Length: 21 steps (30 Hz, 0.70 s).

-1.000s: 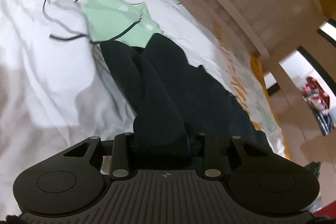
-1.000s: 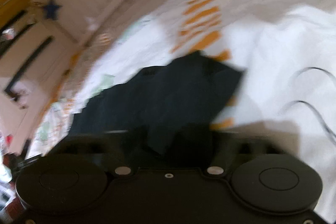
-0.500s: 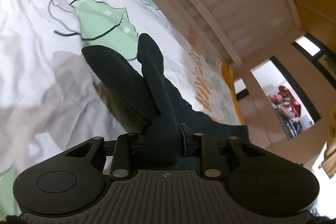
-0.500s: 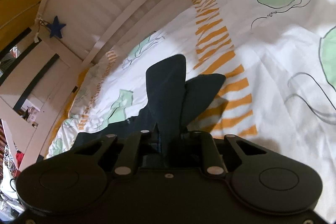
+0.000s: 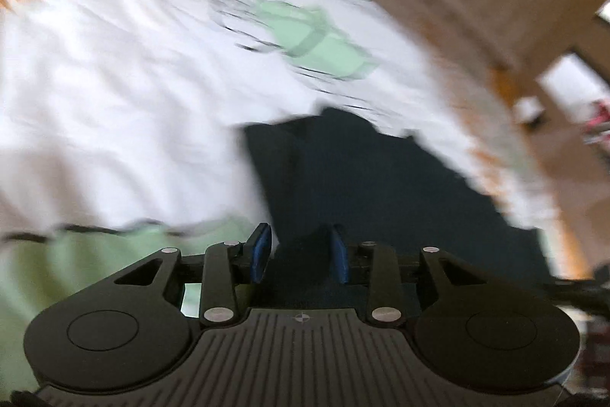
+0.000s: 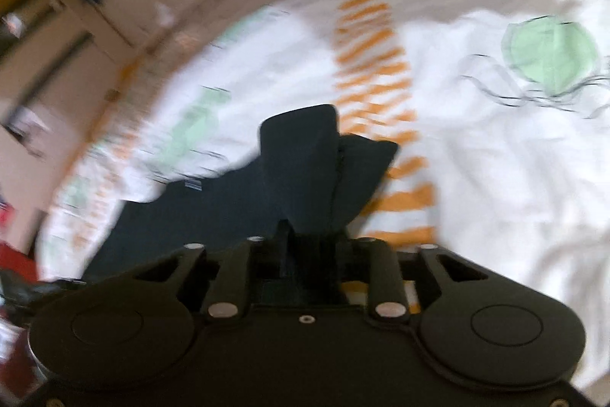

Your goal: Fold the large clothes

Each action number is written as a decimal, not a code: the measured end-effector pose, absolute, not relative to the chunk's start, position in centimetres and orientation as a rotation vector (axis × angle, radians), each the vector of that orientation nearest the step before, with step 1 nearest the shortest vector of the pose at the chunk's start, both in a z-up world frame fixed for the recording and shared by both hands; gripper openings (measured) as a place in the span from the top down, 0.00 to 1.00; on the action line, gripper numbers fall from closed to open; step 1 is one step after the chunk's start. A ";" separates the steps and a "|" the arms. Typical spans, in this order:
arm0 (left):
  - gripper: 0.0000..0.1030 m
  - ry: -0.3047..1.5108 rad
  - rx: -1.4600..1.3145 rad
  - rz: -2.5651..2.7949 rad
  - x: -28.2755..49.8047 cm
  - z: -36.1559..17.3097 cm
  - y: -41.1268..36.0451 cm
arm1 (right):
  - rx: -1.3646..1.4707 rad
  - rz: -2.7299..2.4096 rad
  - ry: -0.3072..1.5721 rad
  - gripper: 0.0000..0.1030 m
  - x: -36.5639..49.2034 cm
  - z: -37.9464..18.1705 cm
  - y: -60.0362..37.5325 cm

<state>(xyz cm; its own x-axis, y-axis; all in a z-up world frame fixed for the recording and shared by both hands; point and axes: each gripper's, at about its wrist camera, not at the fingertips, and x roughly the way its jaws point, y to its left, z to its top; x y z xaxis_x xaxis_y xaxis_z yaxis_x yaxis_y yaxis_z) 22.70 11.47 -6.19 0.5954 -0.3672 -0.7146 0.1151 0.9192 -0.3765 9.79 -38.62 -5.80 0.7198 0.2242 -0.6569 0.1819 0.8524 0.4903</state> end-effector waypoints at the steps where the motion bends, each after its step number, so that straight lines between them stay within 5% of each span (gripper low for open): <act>1: 0.60 0.878 -0.263 -0.267 22.7 -6.3 11.4 | 0.552 0.003 0.782 0.56 10.0 -6.4 -38.7; 12: 0.57 0.672 -0.095 -0.235 19.6 -2.7 8.7 | 0.651 -0.026 0.752 0.18 8.9 -9.4 -40.0; 16: 0.33 0.637 -0.091 -0.307 18.8 -1.2 6.1 | 0.608 0.011 0.758 0.03 9.0 -9.8 -39.0; 21: 0.28 0.639 -0.085 -0.386 19.0 -1.1 1.8 | 0.514 0.025 0.778 0.01 9.4 -10.1 -37.6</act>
<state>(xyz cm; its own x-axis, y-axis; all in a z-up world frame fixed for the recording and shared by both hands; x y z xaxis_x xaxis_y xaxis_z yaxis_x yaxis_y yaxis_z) 18.98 1.82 -1.11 0.7339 -0.3769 -0.5651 0.3252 0.9253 -0.1948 9.41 -37.61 -10.05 0.7184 0.2072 -0.6640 0.1645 0.8769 0.4517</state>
